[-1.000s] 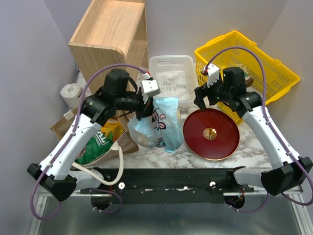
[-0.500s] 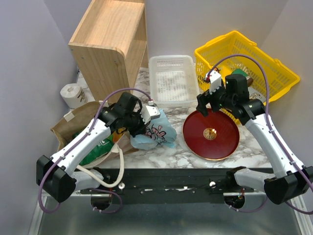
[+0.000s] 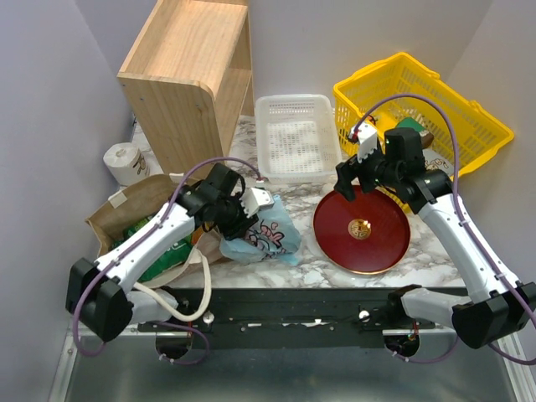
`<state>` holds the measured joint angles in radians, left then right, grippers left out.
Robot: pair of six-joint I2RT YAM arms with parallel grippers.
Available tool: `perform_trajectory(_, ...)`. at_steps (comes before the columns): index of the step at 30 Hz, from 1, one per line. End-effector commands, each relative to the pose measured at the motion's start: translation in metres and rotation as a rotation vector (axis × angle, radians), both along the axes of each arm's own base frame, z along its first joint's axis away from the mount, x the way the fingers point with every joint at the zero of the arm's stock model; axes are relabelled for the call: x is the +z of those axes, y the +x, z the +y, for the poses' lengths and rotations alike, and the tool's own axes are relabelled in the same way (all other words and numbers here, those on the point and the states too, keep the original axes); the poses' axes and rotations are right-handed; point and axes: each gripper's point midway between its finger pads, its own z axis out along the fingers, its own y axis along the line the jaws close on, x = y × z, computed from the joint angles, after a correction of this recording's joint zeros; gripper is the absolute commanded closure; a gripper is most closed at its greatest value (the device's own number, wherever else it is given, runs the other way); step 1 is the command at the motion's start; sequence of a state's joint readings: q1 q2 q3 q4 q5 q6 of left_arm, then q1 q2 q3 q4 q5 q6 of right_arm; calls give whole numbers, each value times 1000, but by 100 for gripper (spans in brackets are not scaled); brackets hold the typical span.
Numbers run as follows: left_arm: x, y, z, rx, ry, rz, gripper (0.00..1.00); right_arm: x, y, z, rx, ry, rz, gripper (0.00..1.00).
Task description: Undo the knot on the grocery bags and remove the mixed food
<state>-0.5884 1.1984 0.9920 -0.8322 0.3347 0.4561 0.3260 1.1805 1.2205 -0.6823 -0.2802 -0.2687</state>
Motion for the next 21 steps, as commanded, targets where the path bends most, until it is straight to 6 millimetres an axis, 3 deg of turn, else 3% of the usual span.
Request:
perform_trajectory(1, 17, 52, -9, 75, 27, -119, 27, -4, -2, 6, 18, 33, 31, 0)
perform_trajectory(2, 36, 59, -16, 75, -12, -154, 22, -4, -1, 6, 16, 33, 29, 0)
perform_trajectory(5, 82, 55, -28, 68, -123, -188, 19, -7, -2, 8, 24, 35, 40, 0)
perform_trajectory(9, 147, 30, -32, 33, -297, -282, 17, -12, -4, 8, 28, 38, 44, 0)
perform_trajectory(11, 156, 16, -30, -12, -319, -294, 15, -14, -6, 9, 32, 47, 51, 0)
perform_trajectory(12, 156, 12, -26, -20, -314, -296, 16, -15, -6, 9, 33, 48, 51, 0)
perform_trajectory(16, 125, -6, -14, -77, -223, -233, 24, -19, -9, 10, 38, 55, 68, 0)
perform_trajectory(21, 73, -21, -7, -185, -107, -124, 26, -19, -8, 14, 46, 63, 78, 0)
